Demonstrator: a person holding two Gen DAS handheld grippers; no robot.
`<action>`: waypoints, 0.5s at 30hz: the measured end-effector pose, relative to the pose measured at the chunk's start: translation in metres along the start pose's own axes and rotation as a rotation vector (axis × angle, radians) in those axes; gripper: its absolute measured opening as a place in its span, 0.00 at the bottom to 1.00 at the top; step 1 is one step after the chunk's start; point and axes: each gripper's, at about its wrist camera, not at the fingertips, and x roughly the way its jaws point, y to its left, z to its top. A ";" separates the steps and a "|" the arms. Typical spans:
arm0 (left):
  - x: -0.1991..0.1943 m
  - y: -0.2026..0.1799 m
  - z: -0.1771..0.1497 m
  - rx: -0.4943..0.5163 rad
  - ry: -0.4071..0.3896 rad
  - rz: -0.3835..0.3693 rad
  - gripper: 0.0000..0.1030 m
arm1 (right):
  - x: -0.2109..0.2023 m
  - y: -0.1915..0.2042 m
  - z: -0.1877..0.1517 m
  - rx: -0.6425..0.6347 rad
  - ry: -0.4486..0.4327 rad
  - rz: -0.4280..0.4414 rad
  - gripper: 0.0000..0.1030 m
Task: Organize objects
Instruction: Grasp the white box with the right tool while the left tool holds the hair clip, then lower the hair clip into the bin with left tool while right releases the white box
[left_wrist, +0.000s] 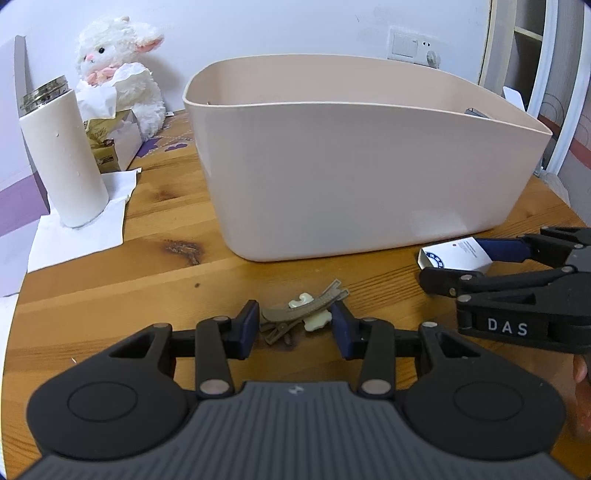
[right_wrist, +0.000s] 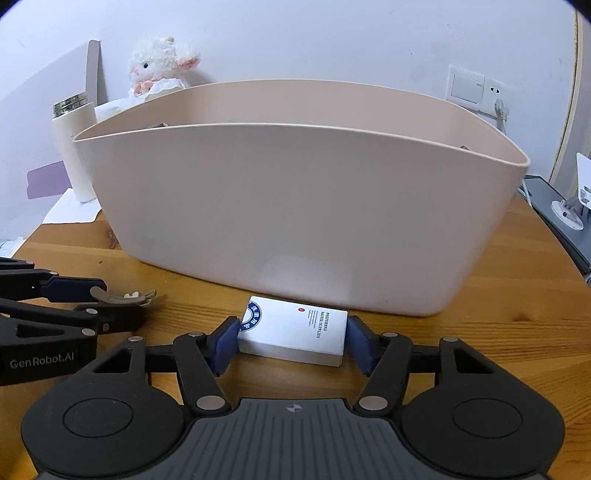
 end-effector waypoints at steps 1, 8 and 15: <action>-0.001 -0.001 -0.001 -0.006 -0.001 -0.004 0.43 | -0.002 -0.001 -0.001 0.001 0.001 0.003 0.58; -0.022 -0.009 -0.002 -0.007 -0.041 -0.017 0.43 | -0.022 -0.013 -0.008 0.001 0.004 0.024 0.58; -0.057 -0.019 0.007 0.018 -0.110 -0.010 0.43 | -0.068 -0.027 -0.003 -0.018 -0.064 0.069 0.58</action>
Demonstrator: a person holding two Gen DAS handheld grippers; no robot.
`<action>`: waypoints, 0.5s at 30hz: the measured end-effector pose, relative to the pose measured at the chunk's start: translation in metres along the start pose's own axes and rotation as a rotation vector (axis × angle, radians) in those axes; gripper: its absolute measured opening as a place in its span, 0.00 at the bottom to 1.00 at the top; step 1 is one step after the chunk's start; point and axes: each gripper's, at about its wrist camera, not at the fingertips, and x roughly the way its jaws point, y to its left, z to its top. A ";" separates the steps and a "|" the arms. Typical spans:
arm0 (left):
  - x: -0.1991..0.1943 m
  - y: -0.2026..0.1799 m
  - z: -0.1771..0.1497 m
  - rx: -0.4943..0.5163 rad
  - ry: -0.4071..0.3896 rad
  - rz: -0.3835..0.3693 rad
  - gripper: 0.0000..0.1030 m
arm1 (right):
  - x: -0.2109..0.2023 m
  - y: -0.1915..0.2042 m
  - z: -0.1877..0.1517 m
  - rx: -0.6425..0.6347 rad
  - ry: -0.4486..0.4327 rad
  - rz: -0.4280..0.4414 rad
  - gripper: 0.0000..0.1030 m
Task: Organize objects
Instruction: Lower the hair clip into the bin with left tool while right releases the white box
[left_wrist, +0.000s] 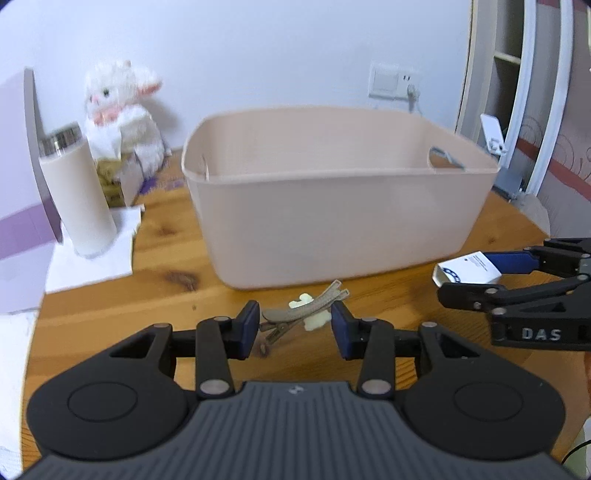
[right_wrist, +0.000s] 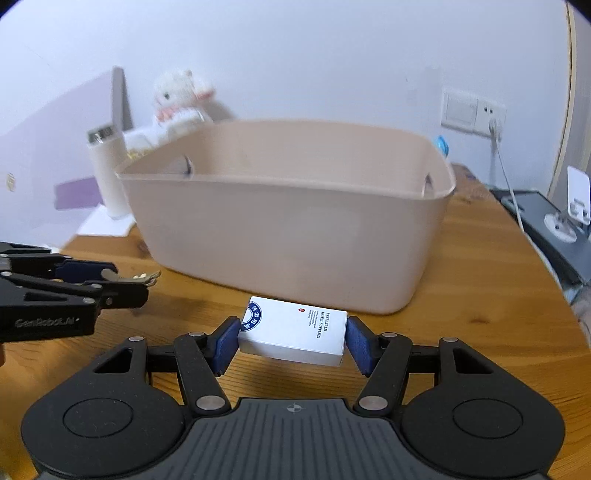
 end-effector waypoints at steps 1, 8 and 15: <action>-0.005 -0.001 0.003 0.001 -0.012 -0.001 0.43 | -0.007 -0.002 0.002 -0.005 -0.011 0.004 0.58; -0.037 -0.015 0.029 0.026 -0.107 -0.007 0.43 | -0.052 -0.016 0.028 -0.017 -0.116 0.003 0.58; -0.044 -0.025 0.070 0.041 -0.180 0.004 0.43 | -0.071 -0.031 0.061 -0.007 -0.204 -0.012 0.58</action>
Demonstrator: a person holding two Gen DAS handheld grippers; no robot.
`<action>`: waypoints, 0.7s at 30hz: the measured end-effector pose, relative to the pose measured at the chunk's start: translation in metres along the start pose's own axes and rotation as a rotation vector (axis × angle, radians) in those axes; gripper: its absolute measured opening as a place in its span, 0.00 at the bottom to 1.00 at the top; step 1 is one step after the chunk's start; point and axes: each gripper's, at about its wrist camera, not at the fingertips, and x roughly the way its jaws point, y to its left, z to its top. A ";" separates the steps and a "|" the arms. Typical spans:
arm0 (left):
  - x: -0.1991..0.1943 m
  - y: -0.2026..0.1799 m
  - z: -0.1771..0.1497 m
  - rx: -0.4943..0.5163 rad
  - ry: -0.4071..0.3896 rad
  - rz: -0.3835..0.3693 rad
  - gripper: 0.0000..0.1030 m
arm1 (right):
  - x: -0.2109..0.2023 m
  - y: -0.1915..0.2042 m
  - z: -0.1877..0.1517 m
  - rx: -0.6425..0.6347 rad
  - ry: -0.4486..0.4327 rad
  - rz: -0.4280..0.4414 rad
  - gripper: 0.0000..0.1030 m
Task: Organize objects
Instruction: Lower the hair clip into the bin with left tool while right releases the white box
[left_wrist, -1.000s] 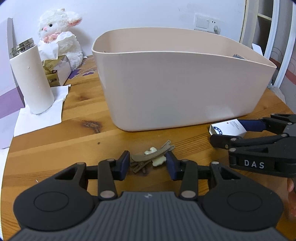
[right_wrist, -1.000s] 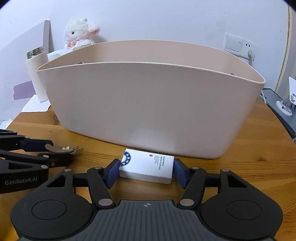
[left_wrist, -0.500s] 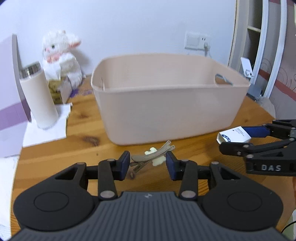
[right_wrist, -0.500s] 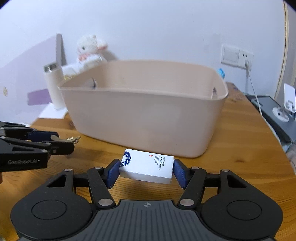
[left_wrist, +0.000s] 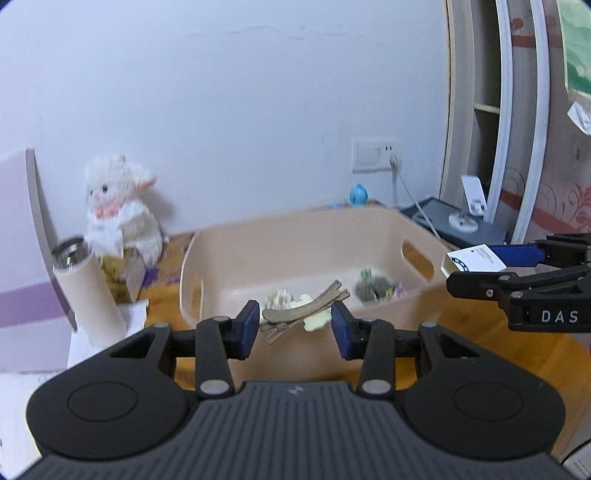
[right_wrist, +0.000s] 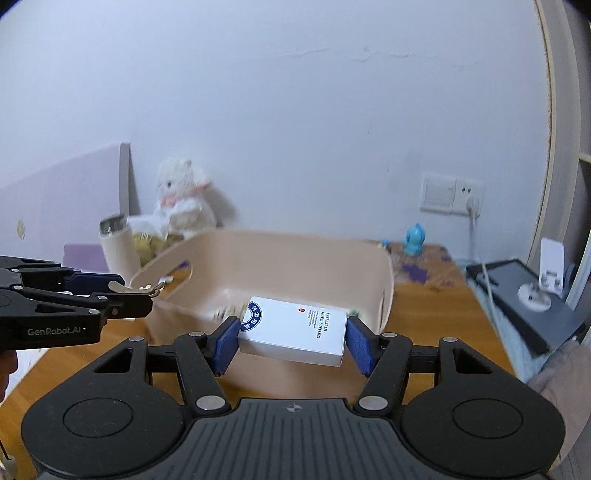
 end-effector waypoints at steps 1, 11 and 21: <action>0.004 -0.002 0.007 0.002 -0.008 0.003 0.43 | 0.002 -0.002 0.005 0.001 -0.009 -0.005 0.58; 0.075 -0.005 0.039 -0.015 0.095 0.051 0.43 | 0.049 -0.023 0.033 0.013 0.039 -0.023 0.58; 0.140 -0.004 0.022 -0.076 0.301 0.130 0.43 | 0.106 -0.024 0.025 -0.042 0.185 -0.069 0.58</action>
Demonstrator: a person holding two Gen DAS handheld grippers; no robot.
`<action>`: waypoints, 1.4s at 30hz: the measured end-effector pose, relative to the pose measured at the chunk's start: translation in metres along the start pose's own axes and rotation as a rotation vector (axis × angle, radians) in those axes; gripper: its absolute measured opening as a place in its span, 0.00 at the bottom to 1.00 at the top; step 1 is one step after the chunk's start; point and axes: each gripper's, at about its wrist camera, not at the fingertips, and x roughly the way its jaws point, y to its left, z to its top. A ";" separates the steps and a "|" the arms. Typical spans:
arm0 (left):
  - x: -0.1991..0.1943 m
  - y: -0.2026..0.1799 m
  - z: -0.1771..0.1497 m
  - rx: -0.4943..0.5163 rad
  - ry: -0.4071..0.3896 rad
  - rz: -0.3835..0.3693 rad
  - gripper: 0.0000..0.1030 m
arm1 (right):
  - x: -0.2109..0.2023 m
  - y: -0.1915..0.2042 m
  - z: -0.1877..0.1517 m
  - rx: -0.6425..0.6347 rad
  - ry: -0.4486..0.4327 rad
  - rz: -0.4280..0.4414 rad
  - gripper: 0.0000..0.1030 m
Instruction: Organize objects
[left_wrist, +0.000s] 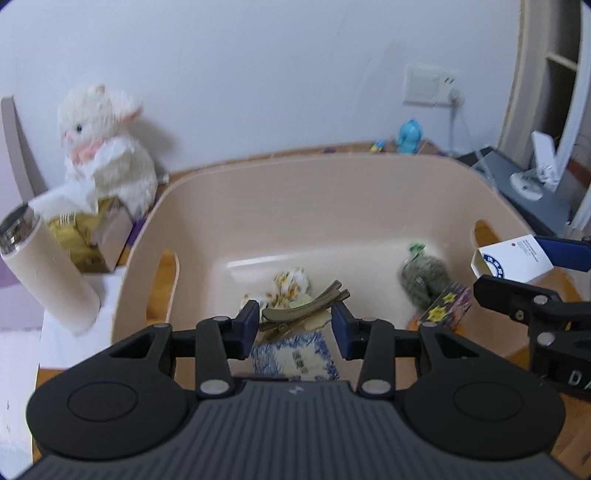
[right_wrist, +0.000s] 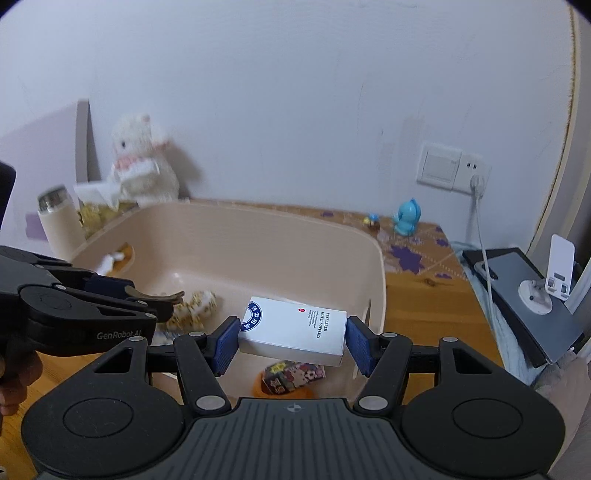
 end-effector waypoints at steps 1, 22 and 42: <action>0.003 0.000 -0.001 -0.005 0.010 0.008 0.43 | 0.004 0.001 -0.002 -0.005 0.013 -0.004 0.58; -0.047 -0.004 -0.004 -0.042 -0.053 0.084 0.89 | -0.037 0.002 -0.010 -0.029 -0.015 0.003 0.98; -0.137 -0.010 -0.076 -0.052 -0.085 0.089 0.89 | -0.125 0.007 -0.069 0.011 -0.047 0.046 1.00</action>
